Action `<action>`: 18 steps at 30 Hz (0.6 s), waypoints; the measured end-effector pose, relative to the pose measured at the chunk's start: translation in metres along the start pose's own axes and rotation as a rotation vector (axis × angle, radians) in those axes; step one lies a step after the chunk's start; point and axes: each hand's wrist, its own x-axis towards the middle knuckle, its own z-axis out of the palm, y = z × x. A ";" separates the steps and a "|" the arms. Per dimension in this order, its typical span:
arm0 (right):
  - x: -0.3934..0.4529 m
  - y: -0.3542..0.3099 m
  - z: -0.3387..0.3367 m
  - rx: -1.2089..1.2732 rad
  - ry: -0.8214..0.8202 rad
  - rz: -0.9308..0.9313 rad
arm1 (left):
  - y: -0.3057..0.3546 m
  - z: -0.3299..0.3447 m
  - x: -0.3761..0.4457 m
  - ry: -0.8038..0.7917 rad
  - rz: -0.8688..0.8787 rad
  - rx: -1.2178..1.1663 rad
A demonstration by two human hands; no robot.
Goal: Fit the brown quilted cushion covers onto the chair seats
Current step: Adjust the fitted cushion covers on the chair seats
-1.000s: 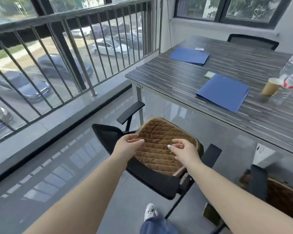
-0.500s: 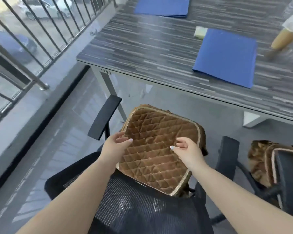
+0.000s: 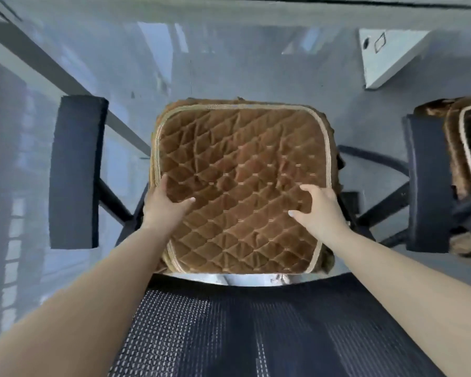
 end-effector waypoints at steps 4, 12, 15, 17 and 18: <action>0.018 0.015 0.021 -0.087 0.078 0.131 | -0.012 0.000 0.031 -0.010 -0.013 0.203; 0.074 0.032 0.025 -0.145 0.052 0.196 | -0.018 0.016 0.064 -0.024 -0.063 0.323; 0.089 0.036 0.014 -0.138 0.072 0.203 | -0.016 0.033 0.056 0.018 -0.096 0.381; 0.091 0.040 0.008 -0.167 0.070 0.207 | -0.013 0.043 0.050 0.039 -0.130 0.384; 0.091 0.041 0.008 -0.180 0.072 0.204 | -0.012 0.045 0.050 0.051 -0.129 0.378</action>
